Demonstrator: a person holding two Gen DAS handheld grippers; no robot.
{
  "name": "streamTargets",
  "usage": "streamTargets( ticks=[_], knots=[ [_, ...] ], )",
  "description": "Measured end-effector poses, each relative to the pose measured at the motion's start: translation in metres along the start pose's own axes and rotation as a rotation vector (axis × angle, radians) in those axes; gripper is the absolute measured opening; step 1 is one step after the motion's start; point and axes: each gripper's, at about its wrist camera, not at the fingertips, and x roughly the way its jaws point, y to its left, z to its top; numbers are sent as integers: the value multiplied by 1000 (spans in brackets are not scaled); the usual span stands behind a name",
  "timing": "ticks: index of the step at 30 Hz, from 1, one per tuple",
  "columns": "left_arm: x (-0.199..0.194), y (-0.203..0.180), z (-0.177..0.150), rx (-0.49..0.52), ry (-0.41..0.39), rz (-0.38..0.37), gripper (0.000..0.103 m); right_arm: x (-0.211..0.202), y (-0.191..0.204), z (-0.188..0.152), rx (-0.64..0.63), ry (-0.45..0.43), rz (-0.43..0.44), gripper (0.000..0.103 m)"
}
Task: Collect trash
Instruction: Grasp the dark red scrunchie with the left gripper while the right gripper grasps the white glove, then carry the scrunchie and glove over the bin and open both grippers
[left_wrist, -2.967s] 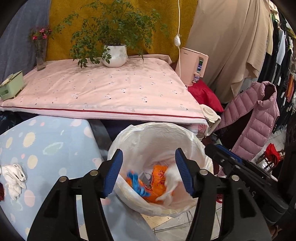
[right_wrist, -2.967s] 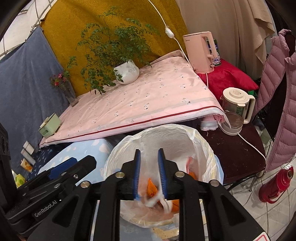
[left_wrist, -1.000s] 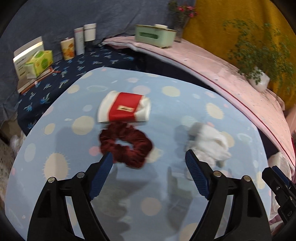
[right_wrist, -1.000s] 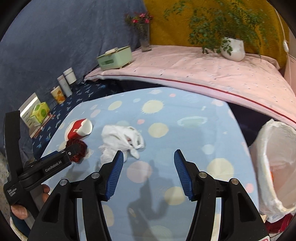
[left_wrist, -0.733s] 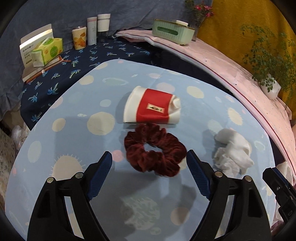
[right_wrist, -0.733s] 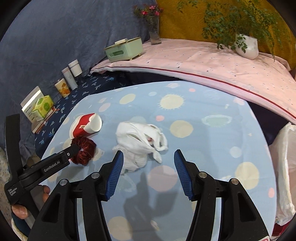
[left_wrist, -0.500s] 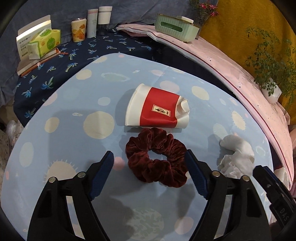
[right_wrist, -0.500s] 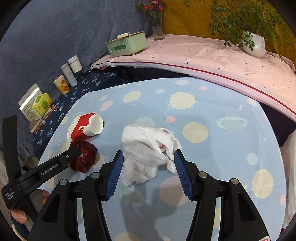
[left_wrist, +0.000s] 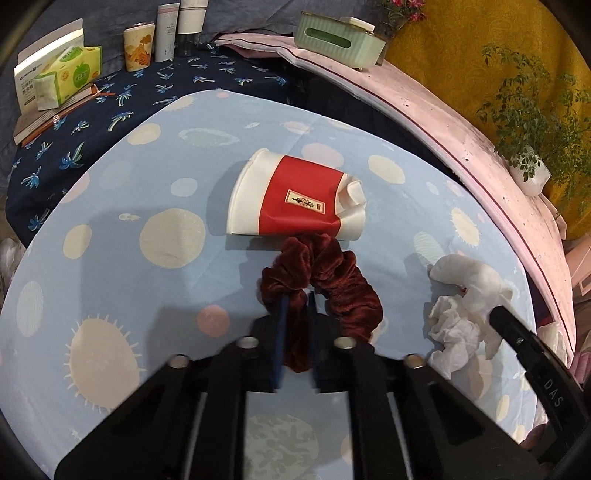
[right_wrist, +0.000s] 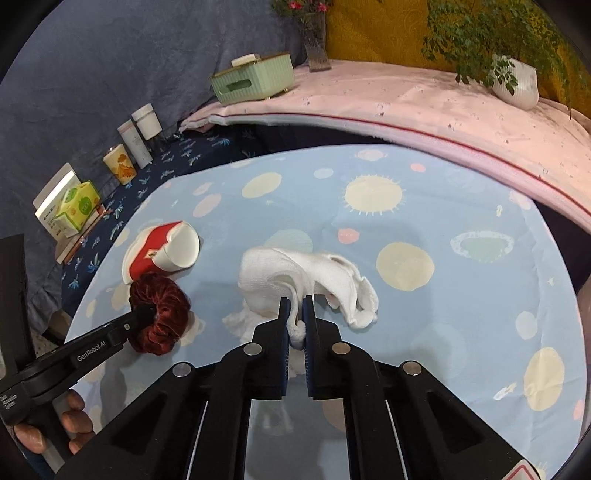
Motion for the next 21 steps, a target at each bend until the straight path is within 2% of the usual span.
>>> streamTargets(
  ticks=[8, 14, 21],
  knots=[
    [-35, -27, 2, 48, -58, -34, 6, -51, -8, 20, 16, -115, 18, 6],
    [-66, -67, -2, 114, -100, -75, 6, -94, -30, 27, 48, -195, 15, 6],
    [-96, -126, -15, 204, -135, -136, 6, -139, -71, 19, 104, -261, -16, 6]
  ],
)
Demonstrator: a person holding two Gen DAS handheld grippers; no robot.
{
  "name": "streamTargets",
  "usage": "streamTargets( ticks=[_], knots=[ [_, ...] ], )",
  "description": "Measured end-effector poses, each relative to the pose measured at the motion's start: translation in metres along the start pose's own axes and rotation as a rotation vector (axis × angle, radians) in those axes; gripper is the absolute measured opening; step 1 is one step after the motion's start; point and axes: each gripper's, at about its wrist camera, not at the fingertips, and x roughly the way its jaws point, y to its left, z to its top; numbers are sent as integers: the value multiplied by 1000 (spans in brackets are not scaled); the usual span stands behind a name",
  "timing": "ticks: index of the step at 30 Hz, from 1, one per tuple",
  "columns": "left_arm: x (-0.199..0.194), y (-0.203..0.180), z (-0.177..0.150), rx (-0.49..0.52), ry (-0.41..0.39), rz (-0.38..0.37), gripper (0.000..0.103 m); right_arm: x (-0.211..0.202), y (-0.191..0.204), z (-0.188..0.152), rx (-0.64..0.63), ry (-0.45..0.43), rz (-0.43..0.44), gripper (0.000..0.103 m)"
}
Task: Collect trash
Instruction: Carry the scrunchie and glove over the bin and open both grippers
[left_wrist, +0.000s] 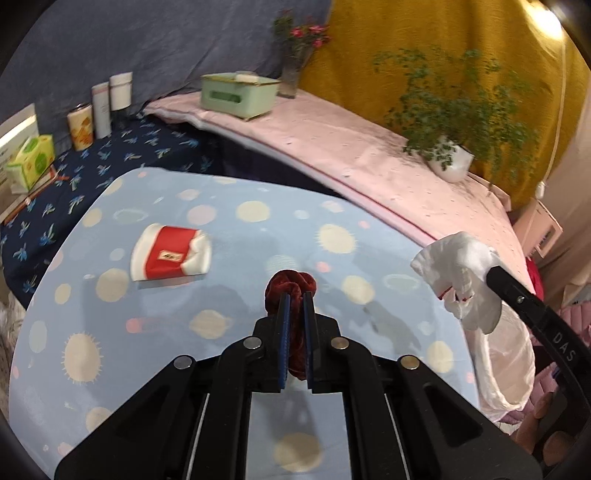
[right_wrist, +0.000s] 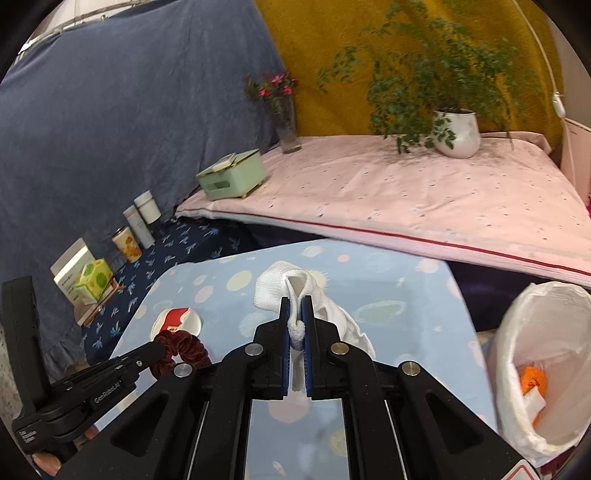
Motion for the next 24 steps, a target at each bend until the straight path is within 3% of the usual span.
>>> streamTargets(
  ticks=[14, 24],
  knots=[
    [-19, -149, -16, 216, -14, -144, 6, -71, -109, -6, 135, -76, -107, 6],
    [-13, -219, -33, 314, 7, -201, 6, -104, -173, -18, 220, -107, -175, 6]
  ],
)
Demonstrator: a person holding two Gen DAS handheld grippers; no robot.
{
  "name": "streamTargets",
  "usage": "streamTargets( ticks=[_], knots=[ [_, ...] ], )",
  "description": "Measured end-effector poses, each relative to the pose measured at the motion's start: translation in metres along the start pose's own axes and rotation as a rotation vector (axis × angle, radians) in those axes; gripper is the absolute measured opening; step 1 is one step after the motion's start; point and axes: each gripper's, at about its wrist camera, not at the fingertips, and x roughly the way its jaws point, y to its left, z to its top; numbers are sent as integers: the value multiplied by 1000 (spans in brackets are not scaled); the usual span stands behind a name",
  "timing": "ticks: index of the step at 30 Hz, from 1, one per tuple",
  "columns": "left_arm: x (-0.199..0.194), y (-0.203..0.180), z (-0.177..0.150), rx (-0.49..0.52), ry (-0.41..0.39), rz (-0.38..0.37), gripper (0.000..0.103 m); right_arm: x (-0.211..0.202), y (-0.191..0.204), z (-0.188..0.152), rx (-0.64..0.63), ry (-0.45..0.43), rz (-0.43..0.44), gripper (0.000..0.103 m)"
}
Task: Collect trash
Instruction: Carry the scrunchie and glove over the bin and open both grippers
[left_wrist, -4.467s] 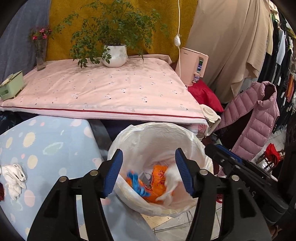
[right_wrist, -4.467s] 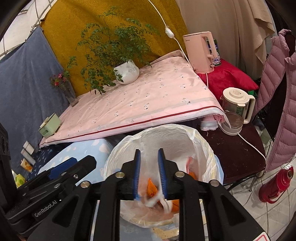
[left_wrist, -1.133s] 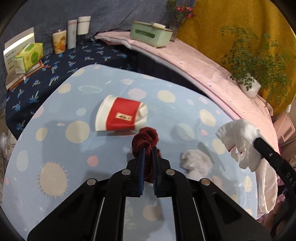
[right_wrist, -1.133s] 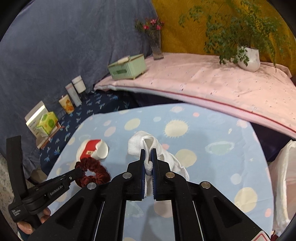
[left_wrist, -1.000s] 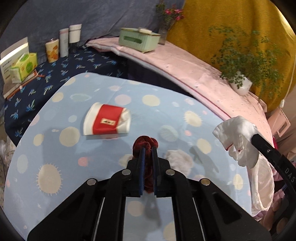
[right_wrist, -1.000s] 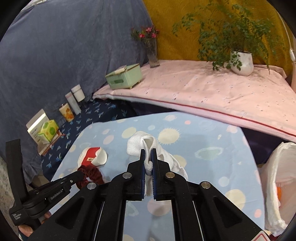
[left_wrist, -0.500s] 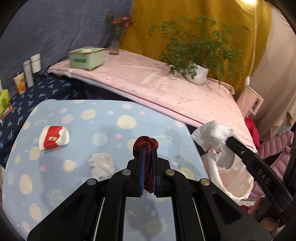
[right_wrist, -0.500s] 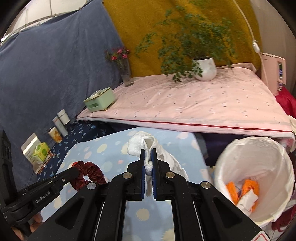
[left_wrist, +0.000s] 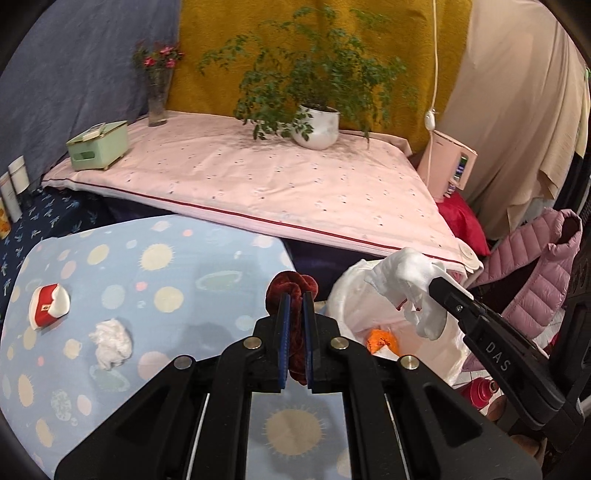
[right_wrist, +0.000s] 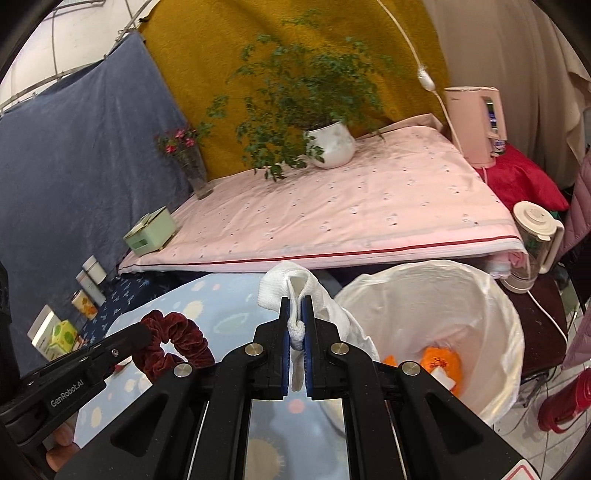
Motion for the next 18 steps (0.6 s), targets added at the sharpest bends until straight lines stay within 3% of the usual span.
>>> streamTargets(
  ticks=[18],
  knots=[
    [36, -75, -3, 95, 56, -104, 6, -6, -71, -4, 84, 4, -65, 6]
  ],
)
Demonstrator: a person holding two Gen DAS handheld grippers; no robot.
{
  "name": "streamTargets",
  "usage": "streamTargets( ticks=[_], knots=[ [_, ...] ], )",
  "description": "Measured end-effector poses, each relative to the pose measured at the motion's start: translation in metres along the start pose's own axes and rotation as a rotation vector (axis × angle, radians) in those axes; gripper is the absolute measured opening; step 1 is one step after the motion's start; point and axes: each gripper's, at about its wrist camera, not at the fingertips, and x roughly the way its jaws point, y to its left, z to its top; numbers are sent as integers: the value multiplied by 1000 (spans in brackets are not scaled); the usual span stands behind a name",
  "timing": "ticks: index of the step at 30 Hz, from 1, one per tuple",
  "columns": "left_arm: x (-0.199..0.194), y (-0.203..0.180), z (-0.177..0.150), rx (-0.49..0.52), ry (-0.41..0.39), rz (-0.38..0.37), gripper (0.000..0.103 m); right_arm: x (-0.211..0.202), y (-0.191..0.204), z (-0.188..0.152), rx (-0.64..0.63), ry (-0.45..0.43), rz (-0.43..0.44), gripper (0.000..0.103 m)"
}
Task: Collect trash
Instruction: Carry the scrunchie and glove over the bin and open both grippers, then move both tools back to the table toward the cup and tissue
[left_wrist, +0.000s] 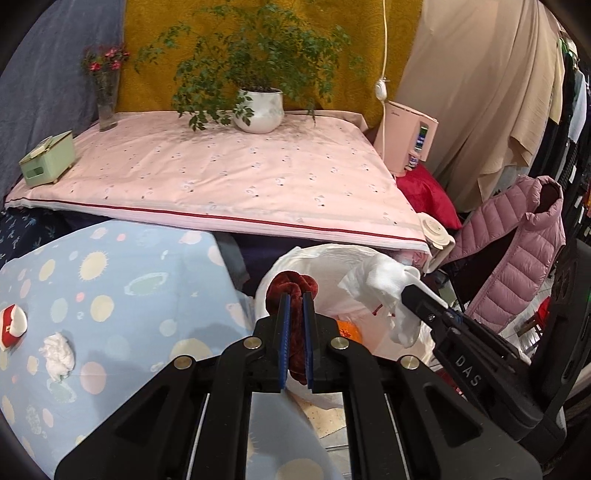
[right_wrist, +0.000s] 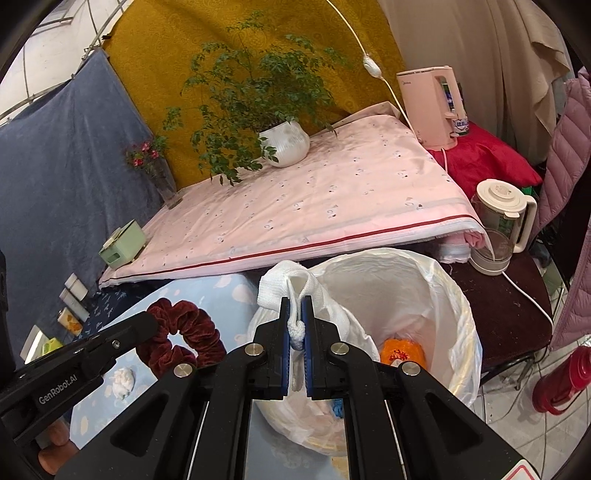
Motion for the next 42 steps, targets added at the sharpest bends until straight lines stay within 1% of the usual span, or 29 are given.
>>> streamTargets(
  ticks=[4, 5, 6, 7, 8, 9, 10, 11, 12, 13, 20, 22, 33, 39, 42],
  knots=[
    [9, -9, 1, 9, 8, -28, 7, 2, -9, 0, 13, 4, -15, 6],
    [12, -11, 1, 8, 9, -37, 9, 3, -11, -1, 15, 4, -18, 6],
    [14, -12, 1, 0, 7, -49, 9, 3, -13, -2, 17, 4, -20, 9],
    [16, -12, 1, -12, -2, -50, 14, 4, -15, -2, 22, 7, -19, 13],
    [17, -13, 2, -23, -12, -45, 30, 5, -17, -3, 31, 8, -26, 14],
    [19, -13, 2, -26, -15, -41, 38, 7, -19, -3, 37, 16, -37, 17],
    [20, -13, 3, -28, -19, -36, 43, 8, -21, -4, 43, 20, -42, 23],
    [22, -12, 3, -28, -18, -31, 43, 8, -23, -5, 48, 21, -48, 26],
    [24, -11, 2, -29, -12, -26, 43, 9, -24, -5, 51, 21, -55, 32],
    [25, -10, 2, -32, -8, -23, 43, 8, -25, -6, 53, 19, -59, 34],
    [29, 4, -4, -40, 8, 15, 43, 11, -23, -7, 42, 30, -59, 38],
    [28, 8, -6, -43, 7, 27, 43, 11, -18, -8, 28, 33, -58, 42],
    [11, 47, -14, -90, -13, 97, 43, 16, 20, -13, -54, 51, -37, 45],
    [0, 75, -21, -125, -21, 131, 43, 21, 50, -19, -105, 68, -18, 49],
    [-5, 89, -24, -147, -25, 145, 43, 26, 66, -23, -131, 78, -6, 49]
  ],
)
